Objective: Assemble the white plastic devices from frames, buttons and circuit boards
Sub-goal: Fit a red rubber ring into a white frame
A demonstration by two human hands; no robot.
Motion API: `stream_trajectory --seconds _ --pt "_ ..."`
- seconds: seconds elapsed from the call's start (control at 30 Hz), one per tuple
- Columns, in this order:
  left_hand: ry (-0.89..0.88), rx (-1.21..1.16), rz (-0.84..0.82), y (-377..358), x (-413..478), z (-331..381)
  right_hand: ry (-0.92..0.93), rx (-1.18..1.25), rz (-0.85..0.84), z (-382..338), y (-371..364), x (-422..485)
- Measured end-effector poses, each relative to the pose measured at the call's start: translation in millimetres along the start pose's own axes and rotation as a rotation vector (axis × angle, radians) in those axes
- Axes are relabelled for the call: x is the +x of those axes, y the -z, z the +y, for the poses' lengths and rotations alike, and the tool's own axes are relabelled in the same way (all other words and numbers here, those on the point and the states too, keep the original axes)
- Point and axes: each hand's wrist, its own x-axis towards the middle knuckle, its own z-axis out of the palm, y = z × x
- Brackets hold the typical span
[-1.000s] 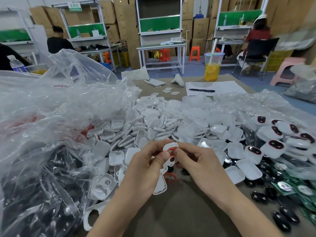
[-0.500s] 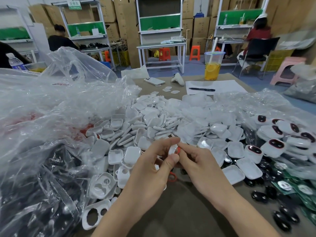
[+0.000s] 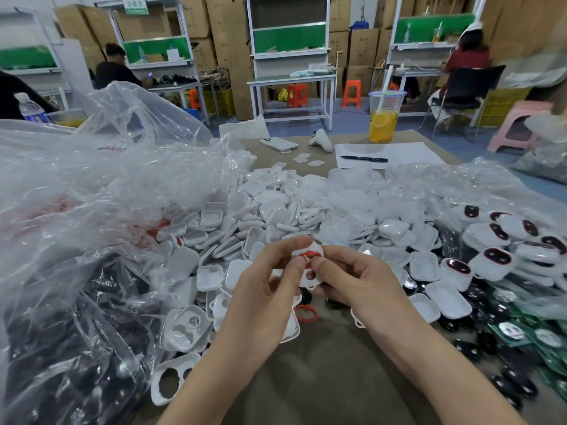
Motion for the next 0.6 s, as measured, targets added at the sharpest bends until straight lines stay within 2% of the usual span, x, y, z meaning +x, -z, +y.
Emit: stream_trajectory --seconds 0.17,0.6 --pt "0.045 -0.101 -0.015 1.2 3.3 -1.0 0.006 0.089 -0.015 -4.7 -1.4 -1.5" --pt "0.074 -0.118 0.03 -0.5 4.6 -1.8 0.003 0.035 0.03 -14.7 -10.5 -7.4"
